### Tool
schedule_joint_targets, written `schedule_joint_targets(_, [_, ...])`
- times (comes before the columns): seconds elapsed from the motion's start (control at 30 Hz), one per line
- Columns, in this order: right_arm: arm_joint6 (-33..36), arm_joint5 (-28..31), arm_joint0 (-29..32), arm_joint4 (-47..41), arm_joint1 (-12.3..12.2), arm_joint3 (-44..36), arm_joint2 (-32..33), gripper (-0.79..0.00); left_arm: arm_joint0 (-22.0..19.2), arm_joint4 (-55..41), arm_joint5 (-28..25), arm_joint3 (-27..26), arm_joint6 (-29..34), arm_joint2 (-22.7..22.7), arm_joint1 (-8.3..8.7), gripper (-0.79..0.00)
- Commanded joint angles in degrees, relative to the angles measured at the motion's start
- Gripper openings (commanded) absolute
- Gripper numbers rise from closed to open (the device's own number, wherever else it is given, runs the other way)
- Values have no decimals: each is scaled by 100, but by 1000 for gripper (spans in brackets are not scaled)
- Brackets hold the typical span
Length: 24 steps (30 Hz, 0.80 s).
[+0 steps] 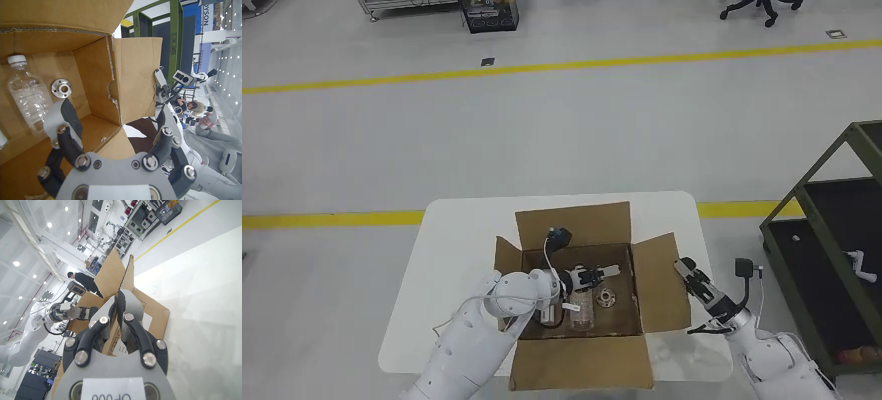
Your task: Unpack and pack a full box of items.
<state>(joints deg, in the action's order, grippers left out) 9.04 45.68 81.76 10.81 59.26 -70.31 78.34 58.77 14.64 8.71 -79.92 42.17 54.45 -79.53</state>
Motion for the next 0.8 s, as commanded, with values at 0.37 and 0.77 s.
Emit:
schedule_joint_targets(0.37, [72, 80, -10, 72, -40, 55, 384, 0, -13, 30, 105, 6, -12, -38, -4, 0])
schedule_joint_targets(0.77, [-441, -800, 415, 2227, -172, -1087, 1189, -785, -13, 30, 105, 6, -12, -38, -4, 0])
